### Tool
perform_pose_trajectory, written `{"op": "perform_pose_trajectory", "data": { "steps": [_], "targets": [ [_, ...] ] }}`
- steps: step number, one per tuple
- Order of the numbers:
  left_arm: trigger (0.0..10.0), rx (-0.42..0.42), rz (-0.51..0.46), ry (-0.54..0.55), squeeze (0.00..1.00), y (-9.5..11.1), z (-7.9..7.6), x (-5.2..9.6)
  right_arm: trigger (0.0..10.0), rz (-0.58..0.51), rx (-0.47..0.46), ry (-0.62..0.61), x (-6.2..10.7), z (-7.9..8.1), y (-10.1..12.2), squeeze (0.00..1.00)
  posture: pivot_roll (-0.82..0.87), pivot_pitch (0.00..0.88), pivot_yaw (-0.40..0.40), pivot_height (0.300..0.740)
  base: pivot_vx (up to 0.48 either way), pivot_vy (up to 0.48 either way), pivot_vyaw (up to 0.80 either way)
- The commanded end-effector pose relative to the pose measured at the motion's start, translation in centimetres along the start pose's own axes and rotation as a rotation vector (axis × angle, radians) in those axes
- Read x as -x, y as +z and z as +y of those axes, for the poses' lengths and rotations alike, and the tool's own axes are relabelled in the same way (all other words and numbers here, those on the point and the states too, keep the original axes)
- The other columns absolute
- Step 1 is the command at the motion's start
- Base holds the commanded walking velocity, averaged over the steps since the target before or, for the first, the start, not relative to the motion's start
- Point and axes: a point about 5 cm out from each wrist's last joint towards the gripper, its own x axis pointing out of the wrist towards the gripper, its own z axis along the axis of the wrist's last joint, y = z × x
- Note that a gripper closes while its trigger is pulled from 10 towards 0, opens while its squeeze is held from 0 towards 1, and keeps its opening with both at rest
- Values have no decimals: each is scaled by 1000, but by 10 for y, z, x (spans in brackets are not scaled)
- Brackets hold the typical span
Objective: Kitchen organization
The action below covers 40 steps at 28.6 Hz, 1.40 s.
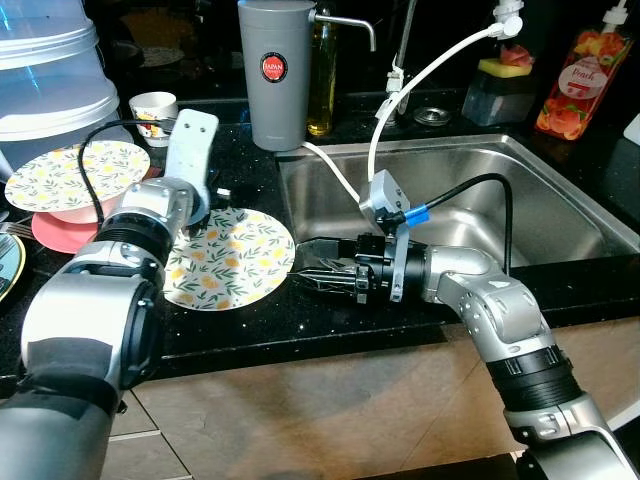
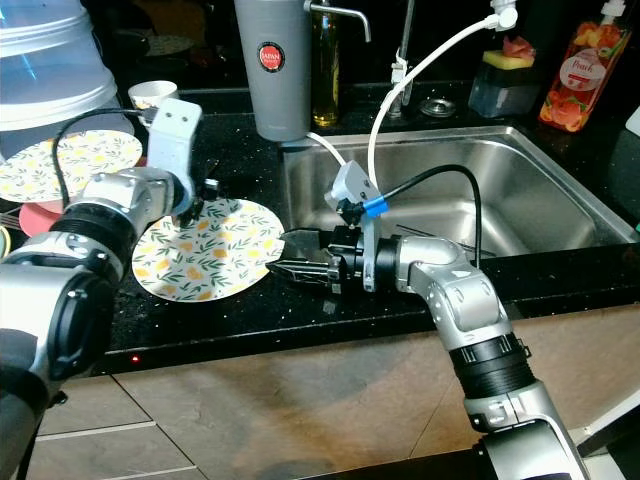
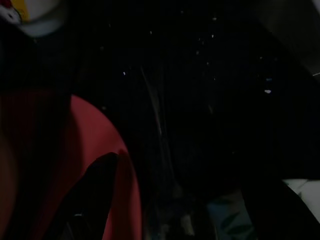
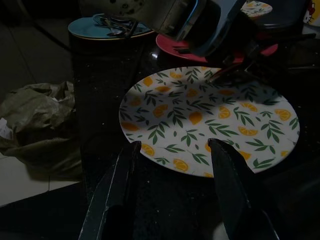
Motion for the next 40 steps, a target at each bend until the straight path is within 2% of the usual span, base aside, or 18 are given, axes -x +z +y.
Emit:
{"op": "perform_pose_trajectory", "data": {
  "steps": [1,6,12,15,16,21,28,34,40],
  "targets": [
    [10000,35,27,0,0,-10,6,0,10000,13,26,15,-1,1,3,0,32,127,37,740,0,0,0],
    [10000,114,-55,-71,0,1,-2,0,10000,12,27,14,0,1,3,0,30,127,37,740,0,0,0],
    [10000,133,-135,-144,0,14,-10,1,10000,14,23,15,0,1,3,0,27,129,36,740,0,0,0],
    [10000,120,-85,-152,0,7,-11,0,10000,15,24,15,0,0,4,0,26,130,37,740,0,0,0],
    [10000,103,-28,-146,0,-1,-10,-1,10000,15,25,15,1,0,4,0,26,129,36,740,0,0,0],
    [10000,90,26,-121,0,-11,-6,-2,10000,16,26,15,1,0,4,0,26,130,35,740,0,0,0],
    [10000,92,20,-90,0,-11,-2,-1,10000,16,26,15,1,0,3,0,27,130,35,740,0,0,0],
    [10000,55,5,21,0,-8,13,1,10000,14,25,15,0,0,3,0,28,131,35,740,0,0,0],
    [10000,64,-9,55,0,-7,19,2,10000,14,24,16,0,0,3,0,28,132,35,740,0,0,0]
  ]
}}
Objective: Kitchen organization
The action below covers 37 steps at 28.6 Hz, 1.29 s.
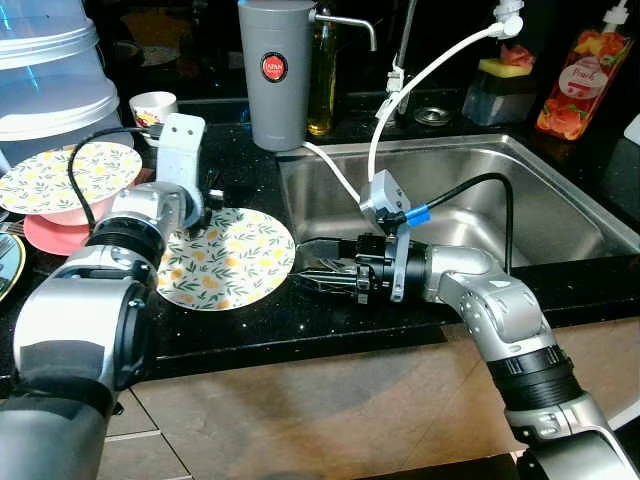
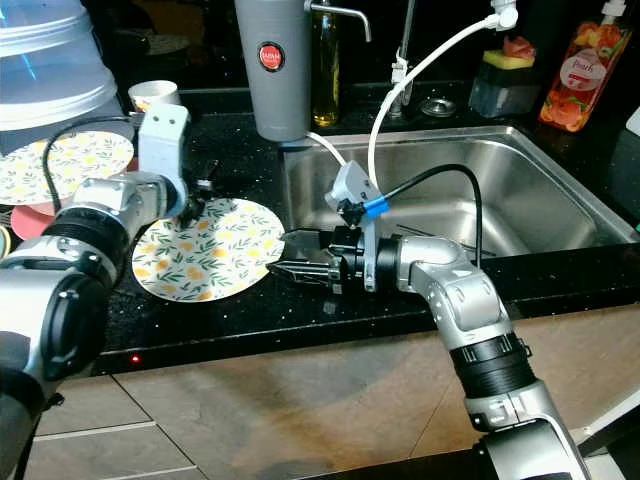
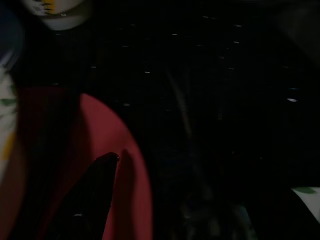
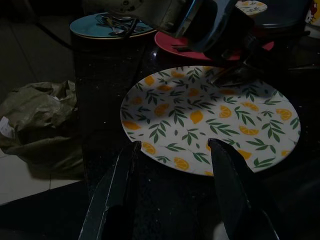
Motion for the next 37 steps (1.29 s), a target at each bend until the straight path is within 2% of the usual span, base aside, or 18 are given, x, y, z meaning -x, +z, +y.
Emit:
{"op": "perform_pose_trajectory", "data": {
  "steps": [1,7,9,17,21,28,37],
  "targets": [
    [10000,6,14,11,0,-7,5,0,10000,12,21,8,-1,0,3,0,28,132,35,740,0,0,0],
    [10000,19,61,-23,0,-16,-3,-3,10000,14,23,10,0,0,3,0,28,131,33,740,0,0,0],
    [10000,24,49,-41,0,-16,-6,-4,10000,14,24,9,0,0,3,0,28,131,33,740,0,0,0],
    [10000,43,-118,-60,0,9,-14,-2,10000,10,25,4,1,0,4,0,19,127,43,740,0,0,0],
    [10000,70,-151,-61,0,16,-14,-1,10000,10,25,4,1,1,4,0,19,125,44,740,0,0,0],
    [10000,63,-92,-62,0,7,-17,-2,10000,11,24,4,2,2,3,0,17,125,47,740,0,0,0],
    [10000,71,-40,-115,0,-3,-26,-5,10000,10,23,1,2,2,3,0,16,133,54,740,0,0,0]
  ]
}}
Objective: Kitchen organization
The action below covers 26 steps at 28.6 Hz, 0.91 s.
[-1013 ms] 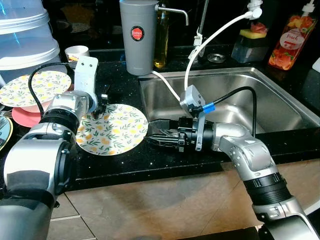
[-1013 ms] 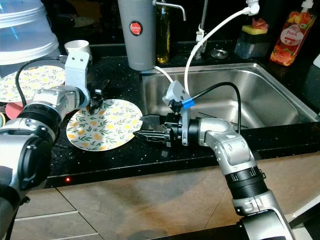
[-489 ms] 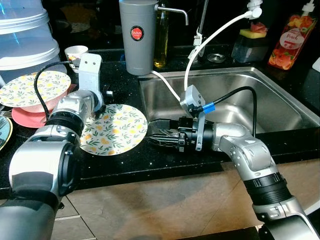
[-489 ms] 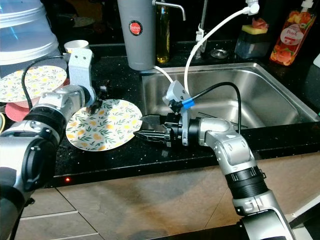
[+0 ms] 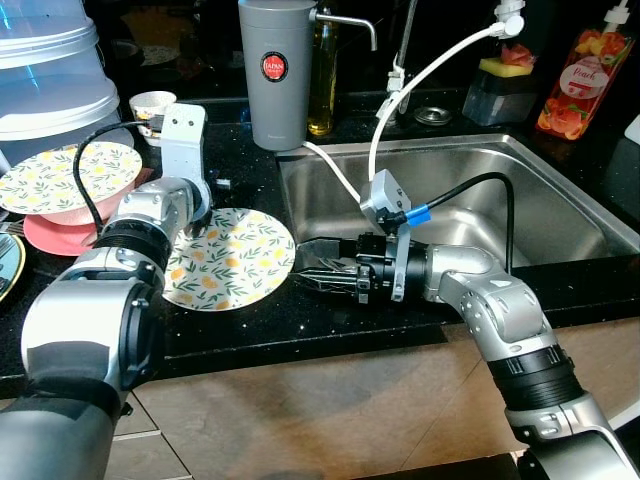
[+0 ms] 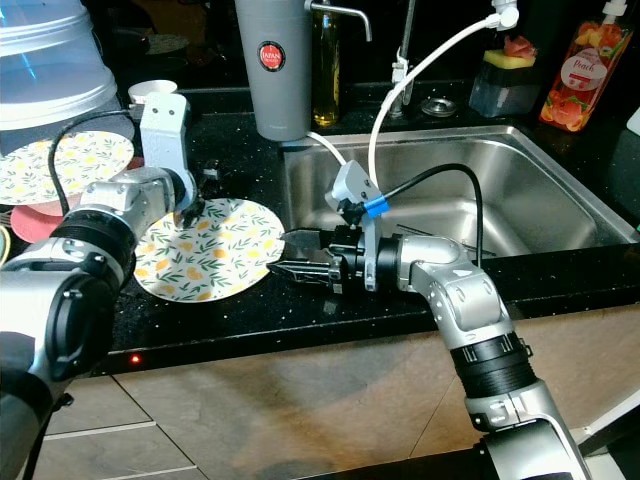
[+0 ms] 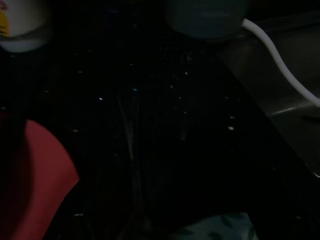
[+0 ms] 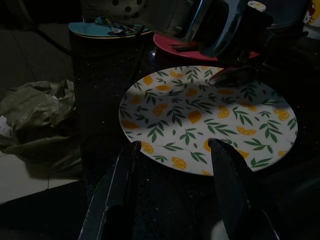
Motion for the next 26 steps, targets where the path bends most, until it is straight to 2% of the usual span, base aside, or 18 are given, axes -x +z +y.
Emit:
{"op": "perform_pose_trajectory", "data": {
  "steps": [1,8,16,26],
  "targets": [
    [10000,-4,51,0,0,-9,-2,-1,10000,8,15,4,1,2,2,0,17,134,55,740,0,0,0],
    [10000,-6,76,42,0,-14,3,-1,10000,9,12,4,2,2,1,0,18,140,53,740,0,0,0],
    [10000,-30,59,83,0,-11,8,0,10000,10,11,4,2,2,1,0,18,144,51,740,0,0,0],
    [10000,-62,162,69,0,-27,7,0,10000,16,15,9,2,1,2,0,13,143,50,740,0,0,0]
  ]
}}
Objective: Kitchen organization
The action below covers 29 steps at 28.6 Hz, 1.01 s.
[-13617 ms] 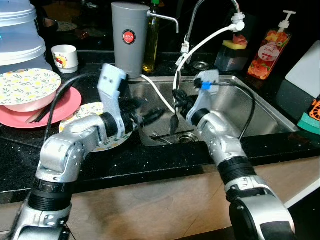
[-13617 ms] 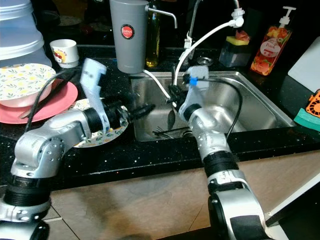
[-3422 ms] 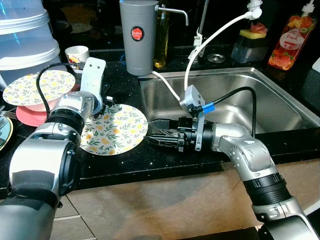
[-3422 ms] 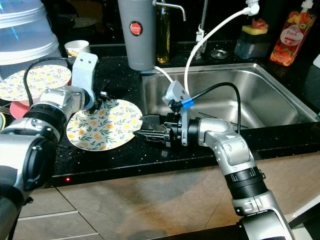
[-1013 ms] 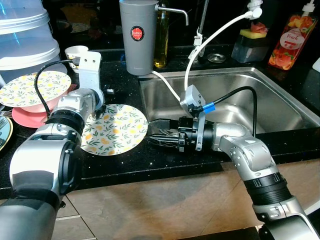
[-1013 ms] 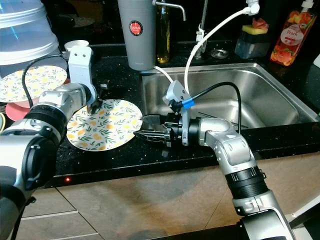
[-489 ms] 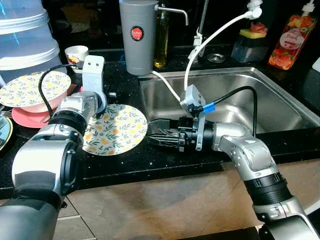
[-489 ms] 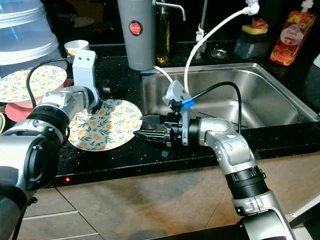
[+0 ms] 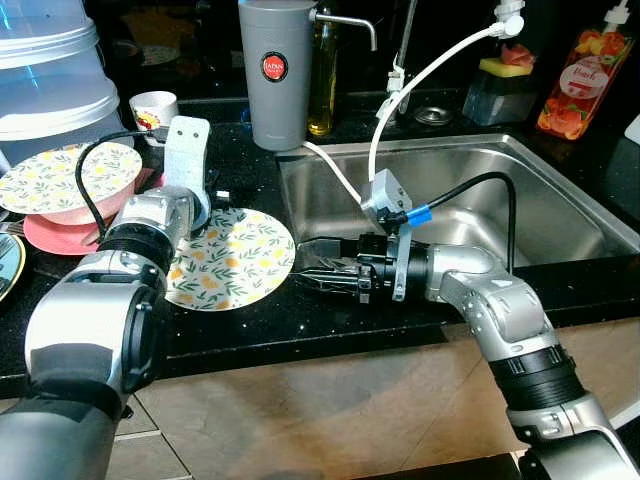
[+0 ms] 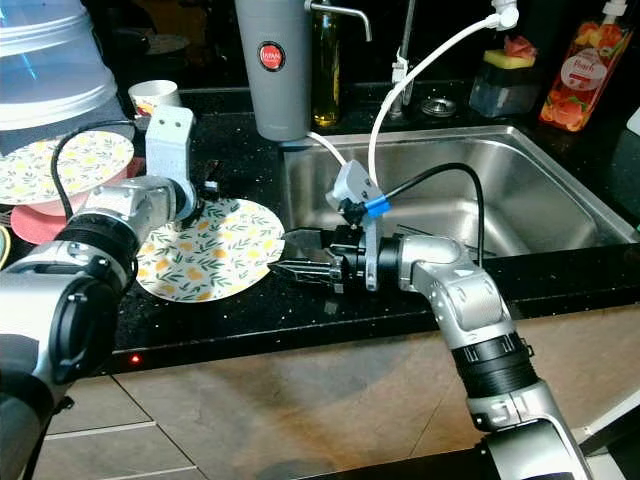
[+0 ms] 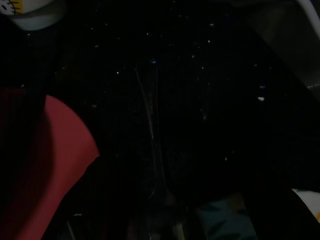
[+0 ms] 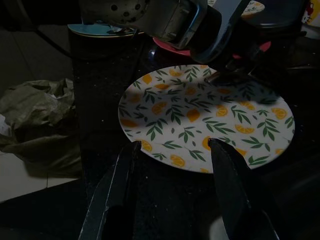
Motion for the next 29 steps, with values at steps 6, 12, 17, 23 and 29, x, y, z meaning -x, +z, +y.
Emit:
{"op": "perform_pose_trajectory", "data": {
  "steps": [6,12,17,23,29],
  "targets": [
    [10000,32,73,-46,0,-18,-3,-2,10000,9,14,12,0,2,2,0,12,143,49,740,0,0,0],
    [10000,61,72,-72,0,-17,-6,-2,10000,10,16,12,0,2,3,0,10,144,49,740,0,0,0],
    [10000,80,96,-56,0,-21,-4,-2,10000,10,19,13,0,1,3,0,10,144,49,740,0,0,0],
    [3922,97,108,-50,0,-23,-1,-2,10000,10,19,13,0,1,3,0,11,144,48,740,0,0,0],
    [0,102,106,-49,0,-23,-1,-2,10000,10,19,13,0,1,3,0,11,145,46,740,0,0,0]
  ]
}}
